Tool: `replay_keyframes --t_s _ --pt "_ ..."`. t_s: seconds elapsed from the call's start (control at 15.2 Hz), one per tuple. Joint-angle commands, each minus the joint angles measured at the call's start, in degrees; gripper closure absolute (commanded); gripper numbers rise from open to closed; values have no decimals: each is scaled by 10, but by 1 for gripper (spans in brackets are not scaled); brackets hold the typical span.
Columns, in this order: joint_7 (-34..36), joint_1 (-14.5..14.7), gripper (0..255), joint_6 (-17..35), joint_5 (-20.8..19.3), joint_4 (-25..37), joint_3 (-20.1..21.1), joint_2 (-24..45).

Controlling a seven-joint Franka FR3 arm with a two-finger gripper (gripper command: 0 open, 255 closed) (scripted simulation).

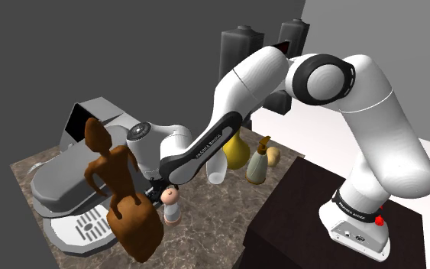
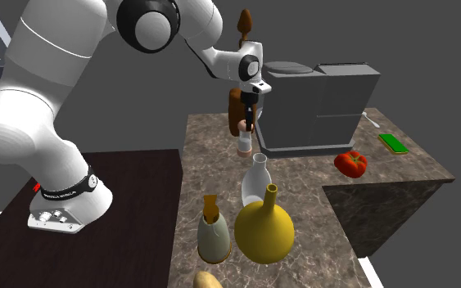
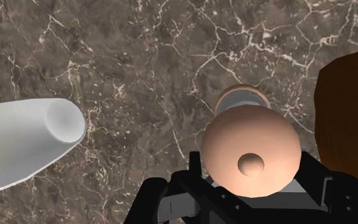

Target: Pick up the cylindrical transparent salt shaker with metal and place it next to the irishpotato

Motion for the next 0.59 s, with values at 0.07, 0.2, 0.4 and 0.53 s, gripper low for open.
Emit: replay_keyframes --t_s 0.07,0.2,0.4,0.53 --pt "0 0 255 -1 0 0 0 1" --pt "0 1 255 -1 0 1 0 1" --pt "0 0 255 1 0 -1 0 1" --pt "-3 -3 255 -8 4 -3 3 -10"
